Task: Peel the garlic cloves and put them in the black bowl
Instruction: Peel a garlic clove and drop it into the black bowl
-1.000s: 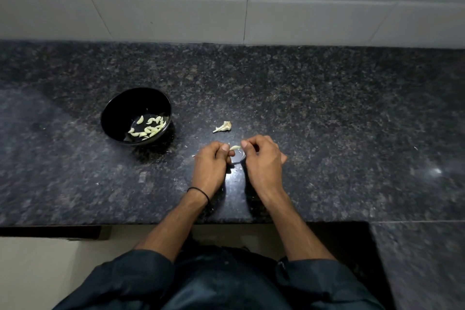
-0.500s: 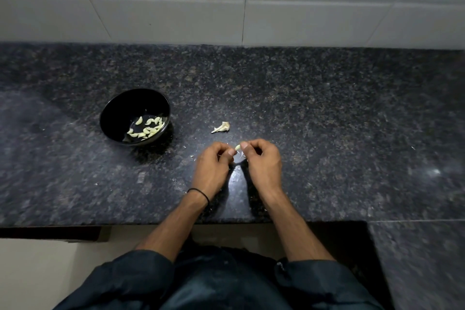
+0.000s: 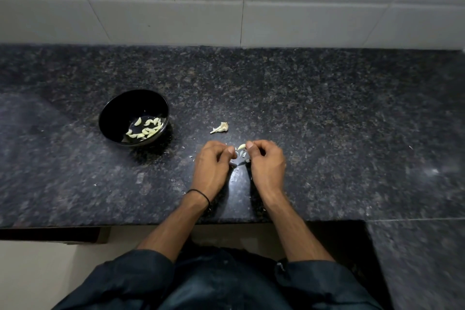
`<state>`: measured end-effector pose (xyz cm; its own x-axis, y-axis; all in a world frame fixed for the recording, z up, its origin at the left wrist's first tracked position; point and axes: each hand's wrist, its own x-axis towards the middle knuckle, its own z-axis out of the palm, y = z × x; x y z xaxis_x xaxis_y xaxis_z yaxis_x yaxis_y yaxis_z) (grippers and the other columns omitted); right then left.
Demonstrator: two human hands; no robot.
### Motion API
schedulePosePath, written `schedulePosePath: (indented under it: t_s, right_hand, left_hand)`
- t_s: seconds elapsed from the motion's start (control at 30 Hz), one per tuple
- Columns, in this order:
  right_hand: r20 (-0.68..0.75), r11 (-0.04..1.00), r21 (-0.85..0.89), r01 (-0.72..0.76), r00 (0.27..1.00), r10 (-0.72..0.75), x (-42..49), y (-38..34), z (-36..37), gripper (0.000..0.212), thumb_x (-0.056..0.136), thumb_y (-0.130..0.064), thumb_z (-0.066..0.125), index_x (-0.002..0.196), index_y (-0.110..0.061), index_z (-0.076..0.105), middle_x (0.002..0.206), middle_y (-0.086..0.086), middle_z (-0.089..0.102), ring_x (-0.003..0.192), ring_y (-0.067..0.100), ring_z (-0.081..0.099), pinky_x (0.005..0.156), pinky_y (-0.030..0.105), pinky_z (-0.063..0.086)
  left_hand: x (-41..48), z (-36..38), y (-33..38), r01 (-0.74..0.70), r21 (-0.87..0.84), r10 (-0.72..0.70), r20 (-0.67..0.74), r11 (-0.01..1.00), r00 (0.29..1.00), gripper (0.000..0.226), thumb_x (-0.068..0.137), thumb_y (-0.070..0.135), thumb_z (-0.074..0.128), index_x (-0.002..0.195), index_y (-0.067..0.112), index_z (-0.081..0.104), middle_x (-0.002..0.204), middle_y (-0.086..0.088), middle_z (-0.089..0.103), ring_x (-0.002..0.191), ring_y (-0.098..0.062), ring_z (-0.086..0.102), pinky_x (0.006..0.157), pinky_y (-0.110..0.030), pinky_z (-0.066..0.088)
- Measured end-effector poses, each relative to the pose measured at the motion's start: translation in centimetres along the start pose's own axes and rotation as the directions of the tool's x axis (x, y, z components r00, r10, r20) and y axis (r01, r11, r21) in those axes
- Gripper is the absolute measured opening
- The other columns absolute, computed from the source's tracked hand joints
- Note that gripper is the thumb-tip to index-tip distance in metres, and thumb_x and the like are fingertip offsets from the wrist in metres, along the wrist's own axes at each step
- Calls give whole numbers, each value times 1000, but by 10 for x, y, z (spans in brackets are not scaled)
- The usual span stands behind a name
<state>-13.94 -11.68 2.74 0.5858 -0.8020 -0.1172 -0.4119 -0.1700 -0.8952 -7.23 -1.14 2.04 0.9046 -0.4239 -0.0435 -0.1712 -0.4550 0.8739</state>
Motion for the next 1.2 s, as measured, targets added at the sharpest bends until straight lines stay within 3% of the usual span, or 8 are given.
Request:
schedulePosePath:
  t_s: [0.23,0.4,0.57,0.7,0.83,0.97,1.07,1.2]
  right_hand:
    - [26,1000,-5,28,999,-28,-1,-2,2,17,96,-37,63,87,-26,73,91,-10,69,86,8,64,91,48,52]
    - [113,998,33,52,992,-55,-1,-6,1,16,97,-31,65,91,-20,75,90,-7,70,83,6,65,74,25,50]
    - [40,991,-55,121,992,-119,8,3,-11,21,102,-17,55,114,-14,73,109,-4,62,100,8,59,81,3,38]
    - [26,921,-328,211,976,-215,6,23,-10,31,101,-5,51,127,-7,66,120,6,56,113,19,48,93,19,36]
    - [157,854,-367,368,930,-333,-10,28,17,34,97,4,49,127,-2,64,123,13,54,111,23,46,95,35,47]
    - [292,823,-292,487,865,-408,-19,24,35,28,97,2,50,120,-3,65,116,9,55,104,22,51,90,26,45]
    - [203,874,-229,428,899,-387,-10,15,26,31,96,6,47,120,-1,67,114,8,56,105,15,53,95,8,38]
    - [138,847,-366,386,922,-361,21,14,17,35,93,9,47,122,2,66,123,13,57,114,26,51,98,14,31]
  left_hand:
    - [-3,-5,6,-58,-45,59,18,997,998,6,89,17,72,95,20,73,105,9,60,83,-6,62,72,-11,46]
    - [-2,-9,3,-46,-52,43,-51,998,998,4,89,16,73,86,18,73,97,4,65,80,0,57,68,-6,40]
    - [5,-23,-9,-18,29,22,-138,999,990,9,90,14,71,82,16,70,97,0,63,78,1,58,72,-4,38]
    - [16,-34,-27,-25,241,71,-184,970,980,12,93,18,68,82,15,69,95,2,57,88,-15,57,80,-19,41]
    - [28,-36,-38,-2,349,78,-204,937,976,12,93,19,68,89,8,73,99,-7,61,95,-28,56,87,-40,48]
    - [32,-38,-39,20,360,57,-203,933,977,15,93,20,66,90,6,71,102,-9,60,99,-28,52,88,-41,45]
    - [34,-41,-42,14,358,55,-184,934,981,12,90,22,69,85,11,70,100,-5,59,97,-25,52,86,-38,45]
    - [33,-46,-47,-5,341,59,-148,940,987,8,87,17,71,83,12,69,99,-2,59,97,-23,55,88,-34,46]
